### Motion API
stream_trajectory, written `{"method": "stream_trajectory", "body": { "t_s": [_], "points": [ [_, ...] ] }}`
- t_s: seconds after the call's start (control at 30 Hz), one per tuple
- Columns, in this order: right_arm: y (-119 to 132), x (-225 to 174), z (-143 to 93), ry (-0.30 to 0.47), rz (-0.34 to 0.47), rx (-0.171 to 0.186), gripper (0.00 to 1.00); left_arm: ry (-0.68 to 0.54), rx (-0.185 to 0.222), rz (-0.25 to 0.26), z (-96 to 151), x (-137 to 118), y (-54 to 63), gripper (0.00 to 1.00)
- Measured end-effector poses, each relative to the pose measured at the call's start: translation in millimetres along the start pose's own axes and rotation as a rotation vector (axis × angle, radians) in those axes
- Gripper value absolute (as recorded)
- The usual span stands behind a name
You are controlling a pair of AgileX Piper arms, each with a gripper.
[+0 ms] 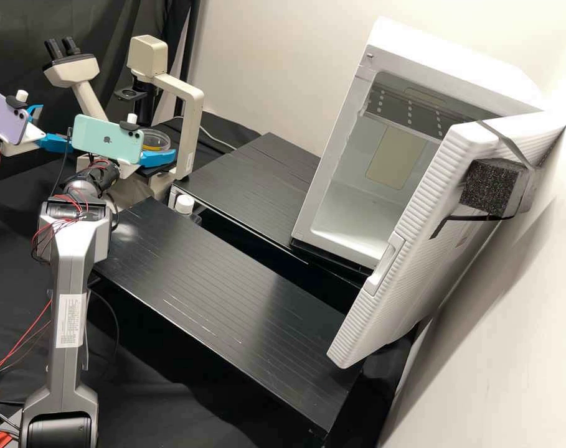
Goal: Move the petri dish to the bench.
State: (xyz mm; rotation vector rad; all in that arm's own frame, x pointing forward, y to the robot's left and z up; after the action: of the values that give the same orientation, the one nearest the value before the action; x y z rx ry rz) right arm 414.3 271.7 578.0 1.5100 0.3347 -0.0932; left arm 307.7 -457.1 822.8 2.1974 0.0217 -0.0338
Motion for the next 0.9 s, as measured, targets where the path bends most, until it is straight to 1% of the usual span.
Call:
{"method": "stream_trajectory", "body": {
  "t_s": [0.03,0.1,0.23,0.27,0.3,0.43,0.63,0.8,0.9],
  "points": [
    [-0.8,1.1,0.6,-0.005,0.001,-0.002,1.00,0.000,0.000,0.000,0.0,0.0,0.0,1.00],
    [-2.6,2.4,1.3,-0.006,-0.002,-0.020,1.00,0.000,0.000,0.000,0.0,0.0,0.0,1.00],
    [-2.3,4.6,0.6,-0.018,0.000,-0.015,1.00,0.000,0.000,0.000,0.0,0.0,0.0,1.00],
    [-2.5,5.7,0.5,-0.021,0.001,-0.021,1.00,0.000,0.000,0.000,0.0,0.0,0.0,1.00],
    [-2.4,6.1,0.3,-0.023,0.002,-0.024,0.00,0.000,0.000,0.000,0.0,0.0,0.0,1.00],
    [-3.3,7.7,0.2,-0.029,-0.004,-0.029,0.00,0.000,0.000,0.000,0.0,0.0,0.0,1.00],
    [-2.6,8.8,-1.0,-0.046,-0.016,-0.023,0.00,0.000,0.000,0.000,0.0,0.0,0.0,1.00],
    [-2.7,8.8,-0.9,-0.046,-0.017,-0.026,0.00,0.000,0.000,0.000,0.0,0.0,0.0,1.00],
    [-2.6,8.8,-0.9,-0.049,-0.018,-0.021,0.00,0.000,0.000,0.000,0.0,0.0,0.0,1.00]
  ]
}}
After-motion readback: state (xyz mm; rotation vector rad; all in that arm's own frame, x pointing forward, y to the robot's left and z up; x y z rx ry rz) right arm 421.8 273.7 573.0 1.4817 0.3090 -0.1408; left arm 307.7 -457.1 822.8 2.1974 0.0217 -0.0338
